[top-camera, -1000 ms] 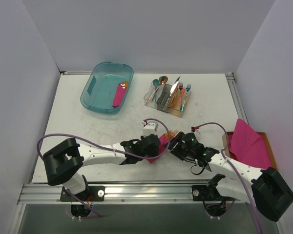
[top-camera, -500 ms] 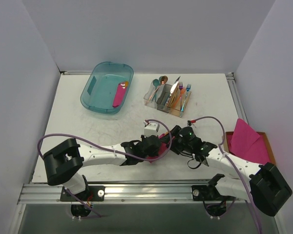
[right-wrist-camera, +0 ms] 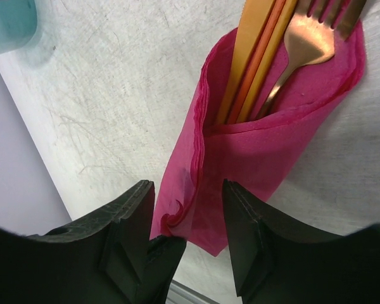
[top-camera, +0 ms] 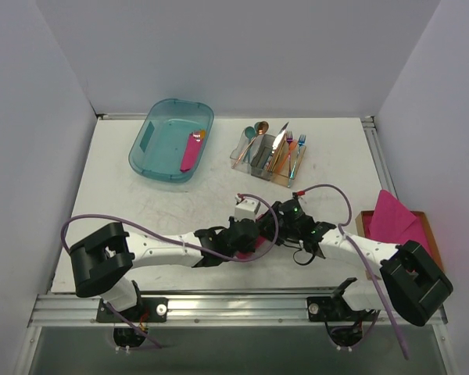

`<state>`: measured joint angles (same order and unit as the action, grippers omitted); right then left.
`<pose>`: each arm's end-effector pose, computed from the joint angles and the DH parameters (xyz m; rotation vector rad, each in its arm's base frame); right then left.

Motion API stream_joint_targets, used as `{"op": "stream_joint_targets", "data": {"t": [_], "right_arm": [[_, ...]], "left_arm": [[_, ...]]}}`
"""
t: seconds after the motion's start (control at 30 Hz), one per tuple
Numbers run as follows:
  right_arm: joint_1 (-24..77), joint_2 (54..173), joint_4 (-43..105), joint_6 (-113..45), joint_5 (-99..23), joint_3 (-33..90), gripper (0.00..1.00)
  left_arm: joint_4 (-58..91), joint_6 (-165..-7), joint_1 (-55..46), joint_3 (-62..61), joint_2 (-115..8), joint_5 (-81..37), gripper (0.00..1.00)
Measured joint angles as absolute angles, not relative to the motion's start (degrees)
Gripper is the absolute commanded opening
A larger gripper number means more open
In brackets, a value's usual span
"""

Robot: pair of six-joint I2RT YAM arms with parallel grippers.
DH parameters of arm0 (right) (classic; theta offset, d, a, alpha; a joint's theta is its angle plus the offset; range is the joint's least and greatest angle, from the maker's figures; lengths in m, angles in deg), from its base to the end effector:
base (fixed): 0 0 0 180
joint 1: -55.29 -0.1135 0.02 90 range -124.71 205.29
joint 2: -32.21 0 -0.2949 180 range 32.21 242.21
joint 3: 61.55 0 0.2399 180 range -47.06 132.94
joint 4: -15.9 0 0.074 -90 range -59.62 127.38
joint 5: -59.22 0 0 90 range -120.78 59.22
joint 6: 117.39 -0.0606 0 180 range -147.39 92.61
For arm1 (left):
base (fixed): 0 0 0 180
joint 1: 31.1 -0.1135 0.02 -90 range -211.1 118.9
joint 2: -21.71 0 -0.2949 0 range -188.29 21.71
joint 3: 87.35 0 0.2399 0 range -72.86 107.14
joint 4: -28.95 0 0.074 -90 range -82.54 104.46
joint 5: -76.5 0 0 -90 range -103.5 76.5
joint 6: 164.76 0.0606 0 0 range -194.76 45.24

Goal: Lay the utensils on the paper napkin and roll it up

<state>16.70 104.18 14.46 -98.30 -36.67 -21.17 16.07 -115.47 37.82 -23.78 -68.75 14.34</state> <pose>0.1909 0.1603 0.2008 0.5885 2.2815 1.1770 0.1467 -0.3018 0.2183 0.2892 2.2035 -0.5305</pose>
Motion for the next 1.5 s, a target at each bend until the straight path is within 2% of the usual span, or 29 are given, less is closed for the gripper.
{"op": "stream_joint_targets", "data": {"t": [0.07, 0.2, 0.47, 0.63, 0.77, 0.97, 1.1, 1.3, 1.43, 1.47, 1.5], "right_arm": [[16.70, 104.61, 13.80, -98.39, -37.06, -21.17, 0.42], [16.70, 105.07, 13.11, -98.72, -37.50, -21.13, 0.31], [16.70, 105.20, 11.92, -99.42, -38.13, -21.13, 0.28], [16.68, 105.69, 10.68, -99.64, -38.83, -21.17, 0.32], [16.68, 106.36, 10.31, -99.88, -39.23, -21.54, 0.31], [16.61, 106.63, 10.24, -100.27, -39.47, -22.24, 0.20], [16.61, 106.63, 10.24, -100.49, -39.66, -22.31, 0.12], [16.61, 106.63, 10.24, -100.75, -39.84, -22.35, 0.03], [16.59, 106.63, 10.22, -100.77, -39.86, -22.53, 0.02], [16.59, 106.63, 10.26, -100.77, -39.86, -22.57, 0.02], [16.59, 106.63, 10.24, -100.75, -39.86, -22.61, 0.02]], "left_arm": [[16.57, -114.88, 37.87, -23.96, -68.75, 14.07, 0.08], [17.38, -114.11, 37.87, -24.31, -68.75, 13.48, 0.08], [19.30, -112.34, 37.93, -25.47, -68.72, 12.67, 0.10], [20.11, -110.97, 37.93, -25.93, -68.66, 12.39, 0.11], [20.90, -109.59, 37.93, -26.14, -68.40, 12.17, 0.11], [21.64, -106.88, 37.93, -26.14, -68.29, 12.02, 0.14], [21.69, -105.22, 37.95, -26.14, -68.29, 11.78, 0.25], [21.77, -103.60, 37.98, -26.54, -67.41, 11.76, 0.49], [20.81, -102.68, 37.98, -27.04, -64.46, 11.82, 0.59], [20.27, -102.53, 37.98, -27.04, -63.41, 11.84, 0.65], [19.57, -102.27, 37.98, -27.04, -62.19, 11.84, 0.67]]}}
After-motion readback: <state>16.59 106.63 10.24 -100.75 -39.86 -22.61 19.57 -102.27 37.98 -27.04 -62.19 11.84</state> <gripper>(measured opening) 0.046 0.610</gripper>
